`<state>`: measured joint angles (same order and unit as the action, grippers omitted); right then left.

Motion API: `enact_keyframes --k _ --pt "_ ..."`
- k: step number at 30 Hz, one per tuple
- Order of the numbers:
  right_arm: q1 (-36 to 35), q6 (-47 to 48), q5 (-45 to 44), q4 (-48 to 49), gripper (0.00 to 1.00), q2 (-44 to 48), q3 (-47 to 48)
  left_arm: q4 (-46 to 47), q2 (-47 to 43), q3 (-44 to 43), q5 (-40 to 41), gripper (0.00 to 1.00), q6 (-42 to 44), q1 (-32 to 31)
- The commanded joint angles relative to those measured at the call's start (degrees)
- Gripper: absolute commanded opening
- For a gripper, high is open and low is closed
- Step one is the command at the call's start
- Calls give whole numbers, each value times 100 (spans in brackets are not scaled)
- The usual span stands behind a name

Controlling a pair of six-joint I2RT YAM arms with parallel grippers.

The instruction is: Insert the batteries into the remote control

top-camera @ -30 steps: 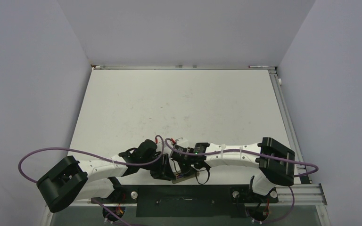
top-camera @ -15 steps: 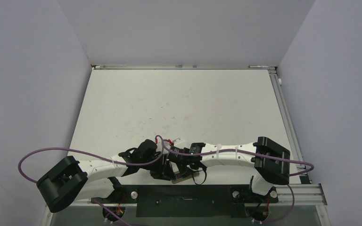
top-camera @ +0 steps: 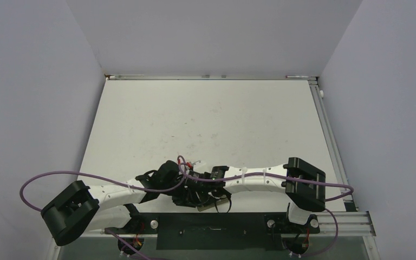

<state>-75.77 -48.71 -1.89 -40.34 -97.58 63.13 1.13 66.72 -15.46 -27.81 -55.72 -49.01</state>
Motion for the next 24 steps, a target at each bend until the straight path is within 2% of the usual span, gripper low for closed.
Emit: enact_keyframes --k 1,9,20,24 --pt "-21 66 -258 -44 11 -130 124 -196 -97 -42 188 36 225 11" --pt "93 2 -506 -116 12 237 128 -499 -229 -121 257 36 279 6" --pt "397 -5 -735 -165 22 1048 -244 -658 -480 -242 382 36 273 13" --pt "475 28 -734 -122 22 1268 -437 -771 -551 -368 420 37 293 19"
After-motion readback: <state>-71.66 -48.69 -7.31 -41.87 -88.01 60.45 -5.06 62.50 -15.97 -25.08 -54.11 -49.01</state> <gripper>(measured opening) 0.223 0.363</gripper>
